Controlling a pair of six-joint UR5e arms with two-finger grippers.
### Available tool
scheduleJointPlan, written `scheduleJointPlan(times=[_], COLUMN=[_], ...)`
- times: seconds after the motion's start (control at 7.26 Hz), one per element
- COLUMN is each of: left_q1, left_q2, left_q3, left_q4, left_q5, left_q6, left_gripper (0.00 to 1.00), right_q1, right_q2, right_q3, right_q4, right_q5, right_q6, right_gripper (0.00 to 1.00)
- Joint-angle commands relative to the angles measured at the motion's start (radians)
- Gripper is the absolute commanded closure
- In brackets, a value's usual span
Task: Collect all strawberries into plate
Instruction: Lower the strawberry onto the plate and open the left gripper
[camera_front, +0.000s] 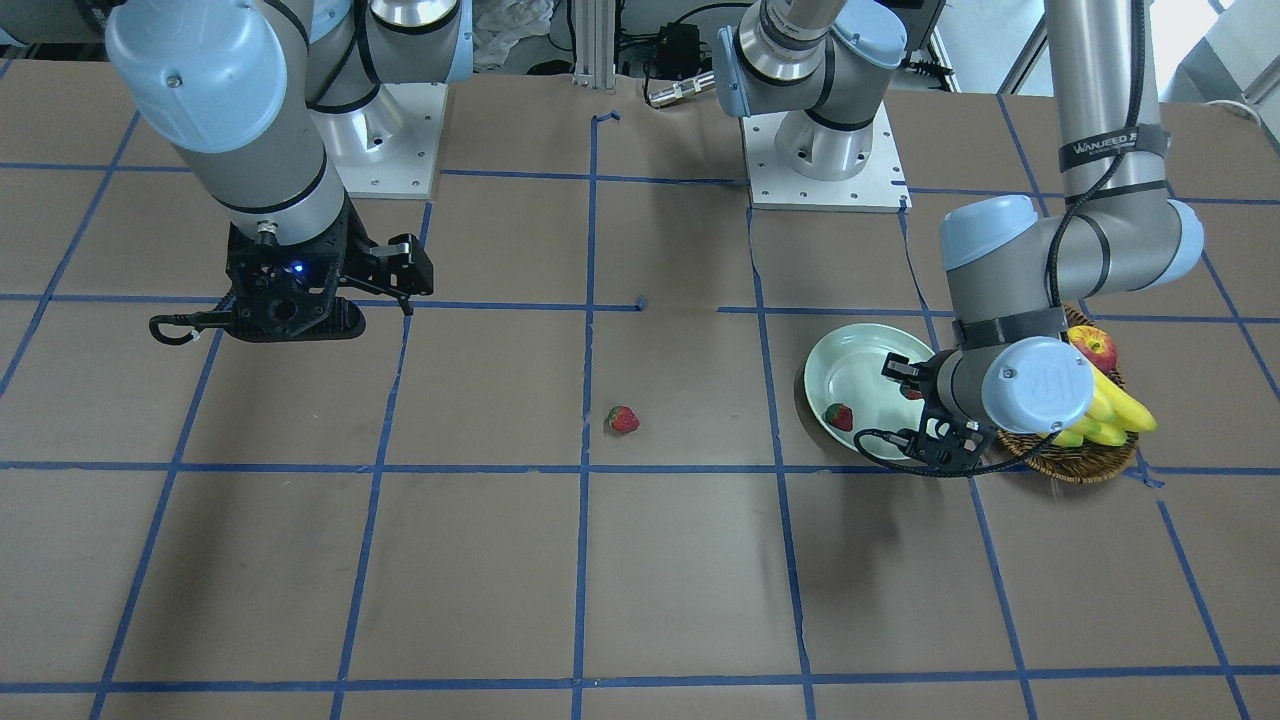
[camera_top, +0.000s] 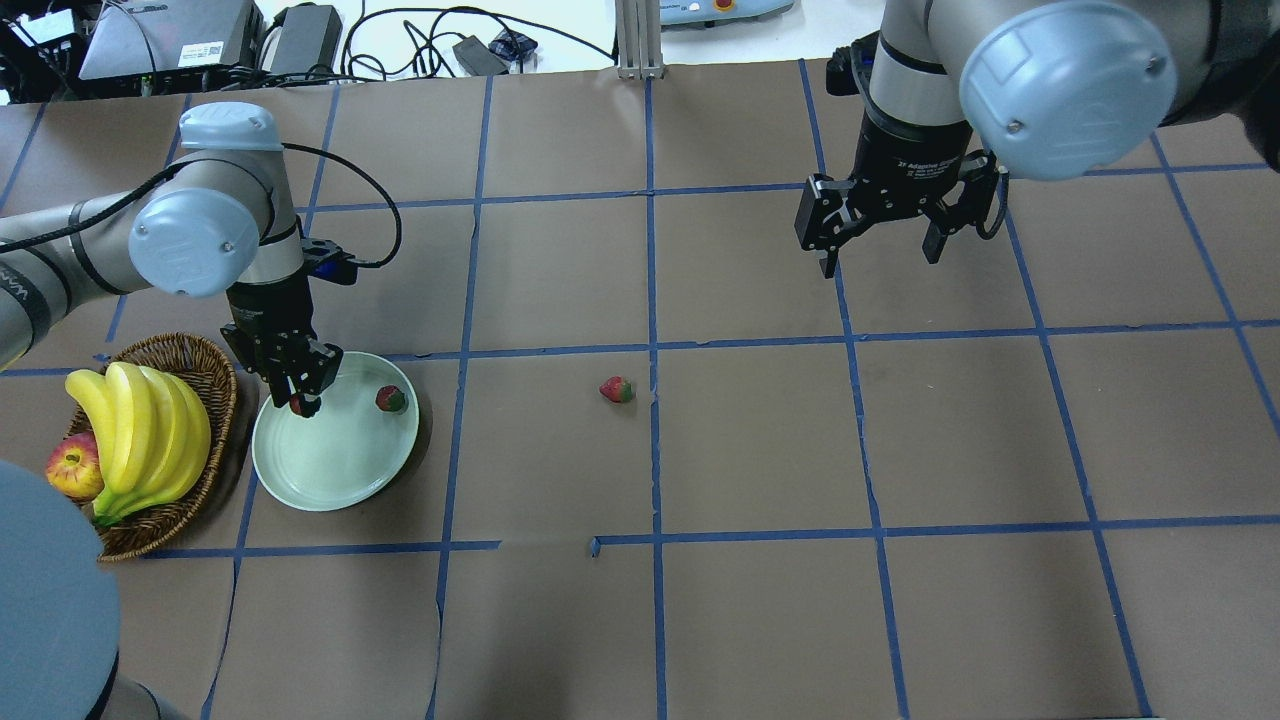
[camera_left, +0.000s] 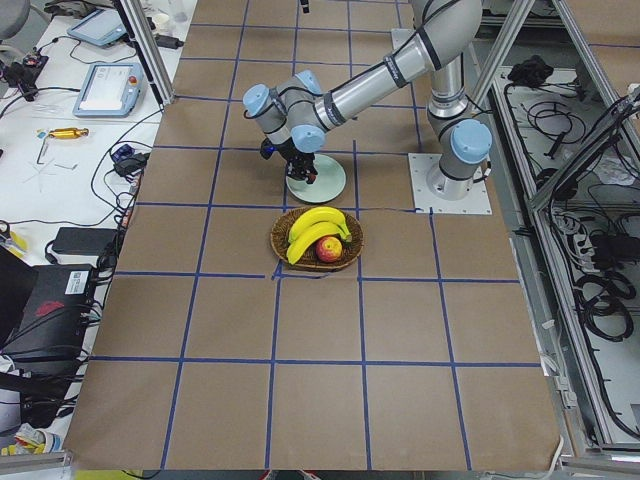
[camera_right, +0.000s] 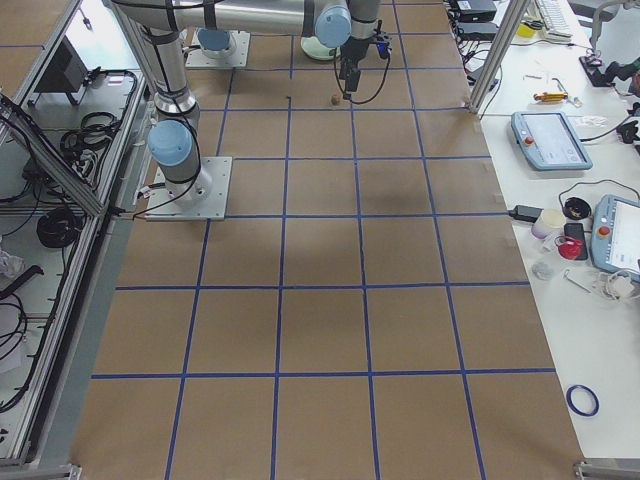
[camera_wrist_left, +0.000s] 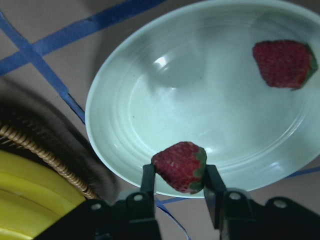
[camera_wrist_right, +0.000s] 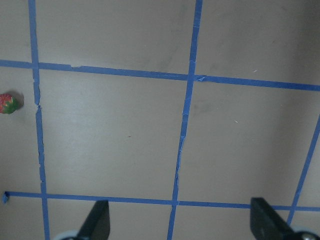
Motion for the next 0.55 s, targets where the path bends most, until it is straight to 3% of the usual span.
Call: scheduleJointPlan(times=[0.0,0.14,0.28,0.41], left_q1=[-0.007,-0.036,-0.079,-0.133], left_q2=[0.021,0.036,0.052,0.046], left_q3=[-0.014,0.004,0.065,0.096], left_q4=[0.005,0.008,0.007,0.007], left_q5=[-0.006,-0.028,-0.159,-0.218], left_q6=[-0.007,-0.041,-0.109,-0.239], left_gripper=[0.12,0.11,0.11,0.11], right_q1=[0.0,0.0,0.0,0.0], right_q2=[0.0,0.0,0.0,0.0], right_q3=[0.0,0.0,0.0,0.0], right_q4=[0.0,0.0,0.0,0.0], right_q5=[0.001,0.001,-0.001,-0.001], right_q6=[0.0,0.0,0.0,-0.002], right_gripper=[0.0,0.0,0.0,0.0])
